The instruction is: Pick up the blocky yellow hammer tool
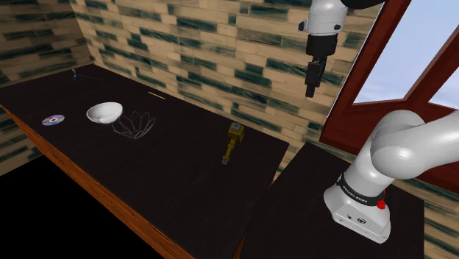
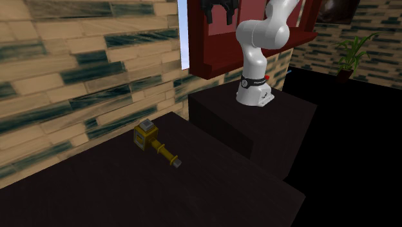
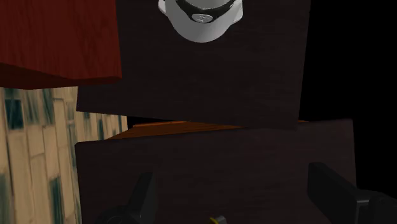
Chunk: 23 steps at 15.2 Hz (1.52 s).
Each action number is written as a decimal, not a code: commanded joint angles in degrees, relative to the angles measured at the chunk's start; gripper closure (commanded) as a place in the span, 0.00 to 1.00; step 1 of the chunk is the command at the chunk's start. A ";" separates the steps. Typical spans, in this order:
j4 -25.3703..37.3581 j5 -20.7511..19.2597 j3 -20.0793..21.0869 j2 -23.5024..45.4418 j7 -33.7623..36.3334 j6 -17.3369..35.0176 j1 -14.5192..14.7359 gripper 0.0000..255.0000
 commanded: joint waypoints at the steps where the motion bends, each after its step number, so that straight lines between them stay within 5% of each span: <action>1: 0.00 0.00 0.00 0.00 0.00 0.00 0.00 0.00; 12: -6.76 -2.91 -0.34 15.15 -2.07 26.95 -0.57 0.00; 23: -2.25 -6.81 -0.47 38.56 -2.13 50.93 -1.82 0.00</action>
